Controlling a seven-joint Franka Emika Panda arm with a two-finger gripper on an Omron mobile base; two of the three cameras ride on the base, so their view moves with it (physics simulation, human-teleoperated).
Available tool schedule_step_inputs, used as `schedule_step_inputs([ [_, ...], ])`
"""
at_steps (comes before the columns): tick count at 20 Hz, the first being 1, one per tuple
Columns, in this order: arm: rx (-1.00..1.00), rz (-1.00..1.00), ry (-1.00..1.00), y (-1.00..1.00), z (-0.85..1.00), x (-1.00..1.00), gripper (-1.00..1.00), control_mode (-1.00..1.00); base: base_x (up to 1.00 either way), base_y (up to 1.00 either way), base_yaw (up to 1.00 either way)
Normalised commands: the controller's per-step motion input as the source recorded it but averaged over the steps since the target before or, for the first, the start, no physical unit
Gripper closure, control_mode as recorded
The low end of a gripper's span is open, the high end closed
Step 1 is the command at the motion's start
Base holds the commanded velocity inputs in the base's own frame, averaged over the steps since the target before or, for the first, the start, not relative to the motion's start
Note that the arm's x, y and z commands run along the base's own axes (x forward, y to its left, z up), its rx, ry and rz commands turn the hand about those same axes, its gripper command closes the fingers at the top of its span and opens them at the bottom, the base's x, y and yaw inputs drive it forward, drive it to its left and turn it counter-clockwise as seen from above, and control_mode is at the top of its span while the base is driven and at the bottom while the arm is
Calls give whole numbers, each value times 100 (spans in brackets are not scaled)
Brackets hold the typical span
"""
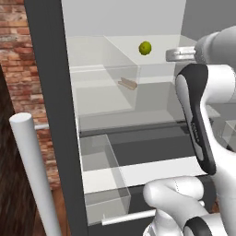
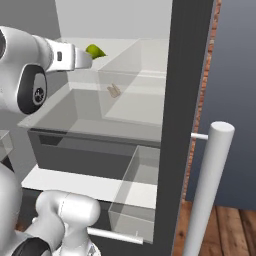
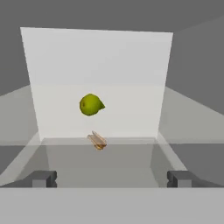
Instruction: Pick up the banana and pear from the fridge and place one fruit on each plate on the dining counter.
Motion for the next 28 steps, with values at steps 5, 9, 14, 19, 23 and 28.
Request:
schedule_step_inputs([
  [5, 0, -10, 16, 35, 1, 57, -100, -100, 0, 0, 0],
  [9, 0, 0, 28, 3, 2, 71, -100, -100, 0, 0, 0],
  [14, 0, 0, 13, 0, 1, 68, -100, -100, 0, 0, 0],
  [19, 2, 0, 0, 0, 0, 55, -100, -100, 0, 0, 0],
  [23, 4, -1, 0, 1, -6, 51, -100, -100, 0, 0, 0],
  [28, 3, 0, 0, 7, -11, 42, -100, -100, 0, 0, 0],
])
